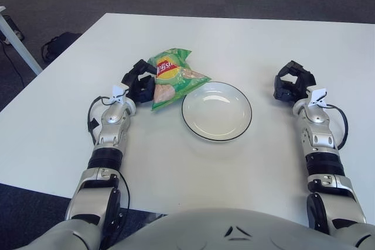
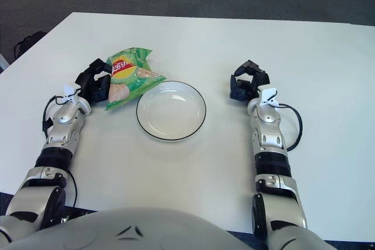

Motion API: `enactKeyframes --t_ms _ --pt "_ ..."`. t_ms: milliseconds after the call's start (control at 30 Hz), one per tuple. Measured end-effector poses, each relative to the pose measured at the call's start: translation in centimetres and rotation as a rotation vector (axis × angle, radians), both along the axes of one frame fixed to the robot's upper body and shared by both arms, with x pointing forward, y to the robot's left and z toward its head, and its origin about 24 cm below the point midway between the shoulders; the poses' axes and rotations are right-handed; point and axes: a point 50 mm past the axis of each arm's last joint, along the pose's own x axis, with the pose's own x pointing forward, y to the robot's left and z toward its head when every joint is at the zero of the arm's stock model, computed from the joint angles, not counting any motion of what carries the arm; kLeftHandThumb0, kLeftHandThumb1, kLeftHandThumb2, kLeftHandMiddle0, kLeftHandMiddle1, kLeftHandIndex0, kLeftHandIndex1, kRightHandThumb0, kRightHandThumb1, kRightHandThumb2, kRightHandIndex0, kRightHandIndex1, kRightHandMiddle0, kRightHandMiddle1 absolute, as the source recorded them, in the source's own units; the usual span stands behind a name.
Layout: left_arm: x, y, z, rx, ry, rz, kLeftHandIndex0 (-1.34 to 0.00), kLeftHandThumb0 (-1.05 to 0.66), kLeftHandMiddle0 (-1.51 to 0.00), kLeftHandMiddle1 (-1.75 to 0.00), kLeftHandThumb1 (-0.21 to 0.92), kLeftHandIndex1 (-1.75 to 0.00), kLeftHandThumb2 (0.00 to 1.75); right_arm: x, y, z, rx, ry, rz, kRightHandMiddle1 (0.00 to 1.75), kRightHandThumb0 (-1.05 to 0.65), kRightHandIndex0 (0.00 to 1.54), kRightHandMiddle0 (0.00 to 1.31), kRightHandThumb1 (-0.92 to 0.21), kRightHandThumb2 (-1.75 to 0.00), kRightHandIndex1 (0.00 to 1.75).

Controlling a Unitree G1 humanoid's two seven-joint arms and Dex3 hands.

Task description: Put the snack into the plate.

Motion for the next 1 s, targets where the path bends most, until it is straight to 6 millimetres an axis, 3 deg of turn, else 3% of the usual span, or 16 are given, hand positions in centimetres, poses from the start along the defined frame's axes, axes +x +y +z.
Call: enactKeyframes --t_ms 433,1000 --pt "0.0 0.0 0.1 0.001 -0.006 0.0 -0.45 -0.42 -0.85 -1.75 0.53 -1.75 1.05 0.0 0.0 0.0 0.0 0.0 0.0 1.75 -0.49 1.32 0.62 -0.31 -1.33 1.75" --pt "-0.6 -1.8 2.8 0.361 -0.396 0.081 -0.47 -0.43 -0.84 -1.75 0.49 -1.75 1.1 -0.1 0.2 -0.1 0.006 0.004 0.011 1.75 -0.49 1.32 0.63 -0.3 -1.33 1.75"
